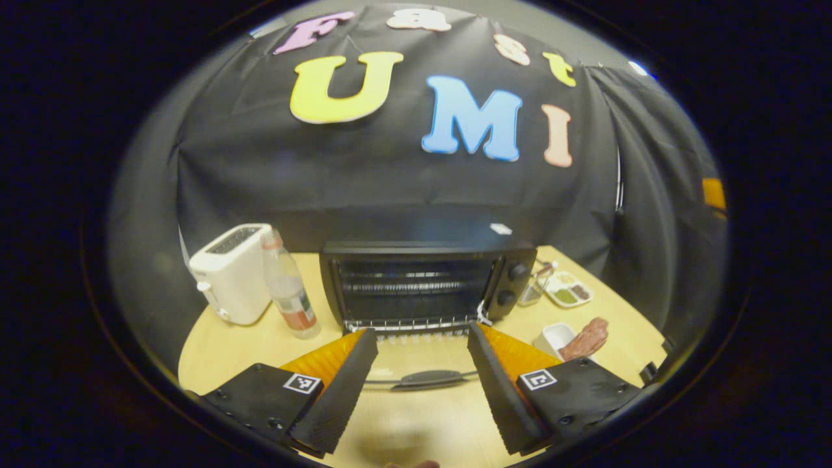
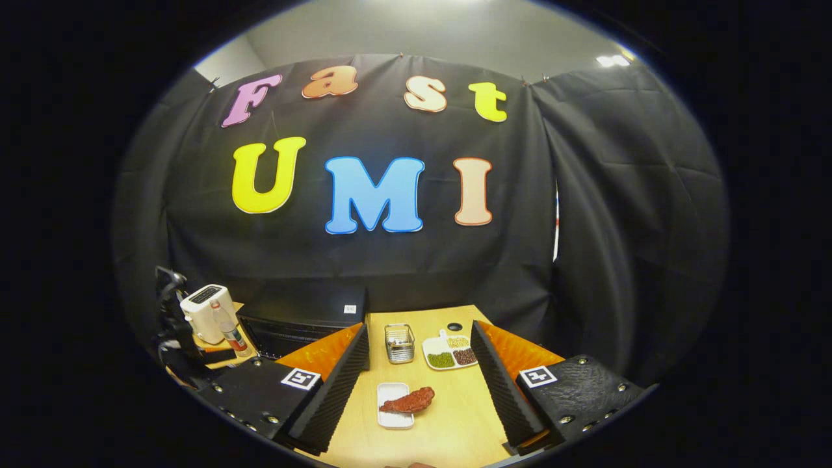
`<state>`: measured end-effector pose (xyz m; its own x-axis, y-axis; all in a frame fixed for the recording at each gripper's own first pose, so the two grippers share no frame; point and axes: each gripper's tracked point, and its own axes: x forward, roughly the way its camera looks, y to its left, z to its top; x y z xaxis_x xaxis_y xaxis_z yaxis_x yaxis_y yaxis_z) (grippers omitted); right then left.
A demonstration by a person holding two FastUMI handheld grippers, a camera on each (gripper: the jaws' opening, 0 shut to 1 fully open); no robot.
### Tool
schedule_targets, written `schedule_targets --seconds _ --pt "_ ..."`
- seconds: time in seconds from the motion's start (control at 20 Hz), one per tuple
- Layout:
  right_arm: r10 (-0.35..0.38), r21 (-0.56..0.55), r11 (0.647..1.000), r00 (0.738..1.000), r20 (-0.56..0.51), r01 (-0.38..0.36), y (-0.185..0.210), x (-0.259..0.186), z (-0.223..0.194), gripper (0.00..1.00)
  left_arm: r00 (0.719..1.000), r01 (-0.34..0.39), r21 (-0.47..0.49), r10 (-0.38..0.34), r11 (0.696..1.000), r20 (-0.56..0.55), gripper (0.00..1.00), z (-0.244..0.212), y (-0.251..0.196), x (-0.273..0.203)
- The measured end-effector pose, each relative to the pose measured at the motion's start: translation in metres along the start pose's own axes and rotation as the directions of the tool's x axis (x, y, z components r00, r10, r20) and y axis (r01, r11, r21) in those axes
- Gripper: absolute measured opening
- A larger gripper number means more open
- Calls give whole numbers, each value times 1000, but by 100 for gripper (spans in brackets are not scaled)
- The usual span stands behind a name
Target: Open the electric oven with the left hand, put the food in, and close the electric oven.
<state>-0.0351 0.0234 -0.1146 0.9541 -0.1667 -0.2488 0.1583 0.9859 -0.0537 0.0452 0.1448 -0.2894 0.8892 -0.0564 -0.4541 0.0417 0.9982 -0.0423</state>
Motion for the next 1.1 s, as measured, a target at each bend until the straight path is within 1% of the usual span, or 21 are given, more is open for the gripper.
schedule_targets --seconds 0.05,0.1,0.15,0.3,0.35,0.5,0.6,0.65,0.7,0.75,0.8,0.85,1.0,1.1 --pt "8 17 1000 1000 -16 -8 -3 4 -7 96 999 1 0 -1 1000 48 95 22 1 -13" --pt "13 29 1000 999 -36 -12 -7 7 -13 96 996 -4 3 4 1000 89 99 43 2 -24" --pt "25 40 999 998 -56 -23 -10 11 -21 95 992 -11 2 10 1000 129 95 62 1 -36" --pt "91 105 991 989 -120 -78 -17 30 -47 96 967 -36 -32 43 999 251 95 118 0 -71" --pt "112 136 986 984 -141 -92 -22 37 -56 96 961 -49 -40 58 998 272 91 128 0 -83" --pt "169 215 969 961 -220 -121 -34 64 -96 96 937 -106 -60 120 993 327 96 155 4 -104" --pt "213 273 952 936 -279 -136 -41 84 -123 96 928 -137 -77 155 988 338 99 165 4 -108" --pt "239 300 943 922 -306 -145 -42 95 -135 98 925 -159 -80 177 984 335 95 165 5 -110" --pt "259 320 935 906 -334 -149 -44 105 -149 98 921 -184 -81 201 980 334 99 165 7 -110" --pt "282 339 927 891 -356 -158 -45 111 -164 98 913 -212 -82 228 974 339 99 165 9 -110" --pt "305 358 919 874 -378 -166 -44 118 -177 98 905 -237 -87 253 968 342 97 165 9 -112" --pt "330 377 910 852 -406 -172 -45 125 -195 98 901 -258 -94 274 962 335 96 162 7 -114" --pt "372 418 892 802 -467 -171 -47 144 -233 98 897 -310 -97 324 946 300 95 156 2 -114" --pt "432 466 863 764 -479 -196 -37 153 -249 98 896 -329 -103 345 939 279 95 153 -4 -112"
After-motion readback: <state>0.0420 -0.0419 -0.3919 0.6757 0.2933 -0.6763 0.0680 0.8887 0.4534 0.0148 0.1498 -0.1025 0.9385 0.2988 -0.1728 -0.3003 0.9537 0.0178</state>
